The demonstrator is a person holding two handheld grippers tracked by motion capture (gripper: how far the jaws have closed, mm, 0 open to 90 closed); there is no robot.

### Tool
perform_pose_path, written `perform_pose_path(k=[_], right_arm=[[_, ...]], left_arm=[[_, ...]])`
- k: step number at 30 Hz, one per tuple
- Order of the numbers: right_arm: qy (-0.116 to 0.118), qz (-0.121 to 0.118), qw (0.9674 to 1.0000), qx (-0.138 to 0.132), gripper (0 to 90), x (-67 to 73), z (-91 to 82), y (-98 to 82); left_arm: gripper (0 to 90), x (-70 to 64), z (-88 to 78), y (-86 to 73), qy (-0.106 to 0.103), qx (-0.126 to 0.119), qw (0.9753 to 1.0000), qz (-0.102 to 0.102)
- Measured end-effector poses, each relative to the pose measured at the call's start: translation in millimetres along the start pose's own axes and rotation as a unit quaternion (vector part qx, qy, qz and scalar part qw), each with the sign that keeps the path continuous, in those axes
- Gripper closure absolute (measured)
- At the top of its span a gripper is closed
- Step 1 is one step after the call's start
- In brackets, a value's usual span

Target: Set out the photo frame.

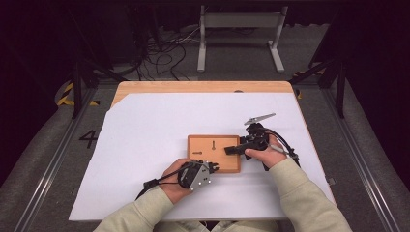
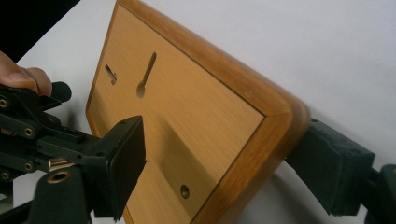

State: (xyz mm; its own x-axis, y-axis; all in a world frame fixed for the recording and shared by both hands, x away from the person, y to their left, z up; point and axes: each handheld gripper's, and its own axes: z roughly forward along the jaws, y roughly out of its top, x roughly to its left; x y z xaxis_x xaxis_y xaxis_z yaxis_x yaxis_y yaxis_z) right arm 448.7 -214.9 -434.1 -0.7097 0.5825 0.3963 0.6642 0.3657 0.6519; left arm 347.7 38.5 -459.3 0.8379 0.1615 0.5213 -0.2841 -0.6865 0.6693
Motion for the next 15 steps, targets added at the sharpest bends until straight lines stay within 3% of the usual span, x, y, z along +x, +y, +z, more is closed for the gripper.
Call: perform_pose_path(k=[5,8,15], right_arm=[[0.02,0.005,0.9996,0.021,22.9,0.2,12.0,-2.1],[0.039,0.005,0.9988,0.028,30.4,1.6,16.0,-2.1],[0.055,0.01,0.9978,0.036,35.5,0.6,13.4,-1.4]], left_arm=[[84.2,-0.6,0.2,0.2,0.001,0.0,1.0,-0.001],[84.2,-0.2,0.0,0.2,0.001,0.001,1.0,0.0],[83.6,-0.6,-0.7,0.8,-0.008,0.003,0.9999,-0.013]])
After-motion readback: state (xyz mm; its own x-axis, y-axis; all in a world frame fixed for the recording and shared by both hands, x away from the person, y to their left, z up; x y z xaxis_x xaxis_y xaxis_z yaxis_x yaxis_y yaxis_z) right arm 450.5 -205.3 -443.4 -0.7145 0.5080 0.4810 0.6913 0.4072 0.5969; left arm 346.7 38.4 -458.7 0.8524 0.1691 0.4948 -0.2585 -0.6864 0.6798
